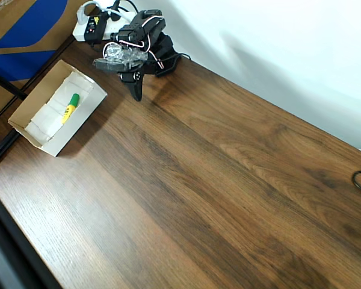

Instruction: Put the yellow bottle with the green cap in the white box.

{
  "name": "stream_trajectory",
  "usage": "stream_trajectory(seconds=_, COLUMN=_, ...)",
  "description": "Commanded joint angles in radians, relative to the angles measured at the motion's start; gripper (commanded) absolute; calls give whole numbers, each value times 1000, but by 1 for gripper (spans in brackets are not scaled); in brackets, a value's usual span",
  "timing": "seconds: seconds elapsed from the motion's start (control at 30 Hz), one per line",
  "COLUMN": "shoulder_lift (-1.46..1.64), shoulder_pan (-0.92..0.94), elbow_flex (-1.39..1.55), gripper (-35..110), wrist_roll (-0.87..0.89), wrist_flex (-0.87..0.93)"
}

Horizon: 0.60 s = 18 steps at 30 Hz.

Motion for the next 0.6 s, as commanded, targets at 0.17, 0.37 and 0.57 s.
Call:
stream_trajectory(seconds=0.17, shoulder_lift=23, shoulder_pan=-3, elbow_flex=-28, gripper=0, wrist_roll=-3, wrist_flex=178)
stream_trajectory(seconds=0.37, shoulder_lift=23, shoulder_pan=-3, elbow_flex=-28, gripper=0, wrist_roll=-2, wrist_flex=178)
stream_trajectory(seconds=0.57, shoulder_lift=23, shoulder_pan=-3, elbow_flex=-28, gripper=0, wrist_roll=-2, wrist_flex=178)
